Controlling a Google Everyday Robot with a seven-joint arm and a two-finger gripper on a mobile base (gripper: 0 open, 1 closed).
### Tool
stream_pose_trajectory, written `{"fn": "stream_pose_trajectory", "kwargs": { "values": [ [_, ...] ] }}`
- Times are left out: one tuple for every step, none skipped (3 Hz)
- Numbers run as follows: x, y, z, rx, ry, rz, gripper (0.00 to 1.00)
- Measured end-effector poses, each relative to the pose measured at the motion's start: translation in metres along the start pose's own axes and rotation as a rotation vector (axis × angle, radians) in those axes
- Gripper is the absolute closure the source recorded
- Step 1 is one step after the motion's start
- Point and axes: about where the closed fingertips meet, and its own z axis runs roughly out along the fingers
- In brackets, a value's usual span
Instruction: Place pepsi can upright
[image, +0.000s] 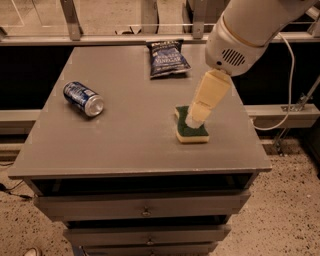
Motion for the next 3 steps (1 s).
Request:
{"fn": "stream_pose_trajectory", "kwargs": {
  "values": [
    [-0.048,-0.002,0.017,-0.016,-0.085,-0.027,0.00],
    [-0.107,-0.011,0.044,-0.035,-0.152,-0.034,0.00],
    [-0.166,-0.013,0.078,-0.071,-0.184,-0.028,0.00]
  ]
}}
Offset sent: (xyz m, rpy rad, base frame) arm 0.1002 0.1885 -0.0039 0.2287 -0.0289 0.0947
